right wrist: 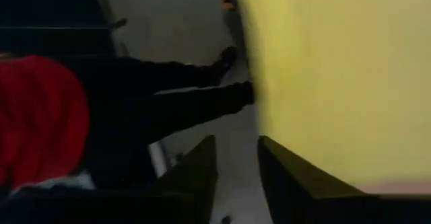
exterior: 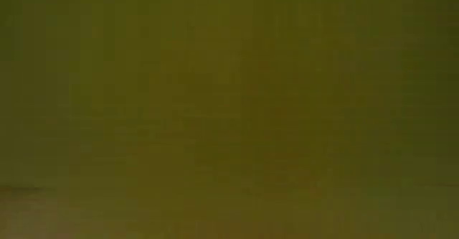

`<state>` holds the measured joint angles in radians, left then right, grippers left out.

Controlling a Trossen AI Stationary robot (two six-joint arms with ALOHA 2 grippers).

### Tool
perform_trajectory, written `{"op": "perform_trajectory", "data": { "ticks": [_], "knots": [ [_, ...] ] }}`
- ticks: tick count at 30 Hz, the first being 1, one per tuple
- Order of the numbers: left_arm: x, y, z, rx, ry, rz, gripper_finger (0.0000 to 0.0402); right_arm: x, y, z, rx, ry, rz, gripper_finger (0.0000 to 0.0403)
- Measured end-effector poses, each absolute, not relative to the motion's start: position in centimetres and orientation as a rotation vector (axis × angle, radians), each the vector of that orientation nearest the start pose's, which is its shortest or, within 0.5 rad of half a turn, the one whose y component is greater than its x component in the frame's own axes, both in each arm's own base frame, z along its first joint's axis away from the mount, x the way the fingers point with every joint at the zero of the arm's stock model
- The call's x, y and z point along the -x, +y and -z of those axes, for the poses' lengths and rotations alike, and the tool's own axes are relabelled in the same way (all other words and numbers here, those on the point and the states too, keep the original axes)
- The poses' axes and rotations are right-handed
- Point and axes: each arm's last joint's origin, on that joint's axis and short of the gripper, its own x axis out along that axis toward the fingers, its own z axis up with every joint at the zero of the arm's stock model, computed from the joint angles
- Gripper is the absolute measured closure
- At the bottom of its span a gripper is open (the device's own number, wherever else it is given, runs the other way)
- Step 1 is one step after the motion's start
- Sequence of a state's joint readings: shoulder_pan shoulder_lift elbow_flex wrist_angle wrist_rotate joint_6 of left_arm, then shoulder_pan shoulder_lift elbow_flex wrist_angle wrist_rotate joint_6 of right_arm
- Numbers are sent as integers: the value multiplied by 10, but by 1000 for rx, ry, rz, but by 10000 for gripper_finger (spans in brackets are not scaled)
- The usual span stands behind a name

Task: Fold laundry
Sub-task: Fold the yellow shirt

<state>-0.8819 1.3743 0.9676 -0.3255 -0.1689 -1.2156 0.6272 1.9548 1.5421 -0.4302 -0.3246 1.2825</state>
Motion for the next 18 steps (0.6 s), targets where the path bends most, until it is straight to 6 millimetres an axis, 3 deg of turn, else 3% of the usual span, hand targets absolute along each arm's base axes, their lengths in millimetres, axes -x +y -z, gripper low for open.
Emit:
{"op": "perform_trajectory", "data": {
  "ticks": [4,9,14,18],
  "knots": [
    [-182,-207,-270,733,877,162,302,-353,231,-254,-967,1205,-206,245],
    [-179,-174,-272,653,879,-37,274,-372,166,-269,-858,1032,-9,244],
    [-191,-142,-259,528,954,-174,282,-401,93,-261,-837,936,141,251],
    [-205,-128,-237,631,961,-131,287,-427,63,-239,-872,913,40,260]
  ]
}}
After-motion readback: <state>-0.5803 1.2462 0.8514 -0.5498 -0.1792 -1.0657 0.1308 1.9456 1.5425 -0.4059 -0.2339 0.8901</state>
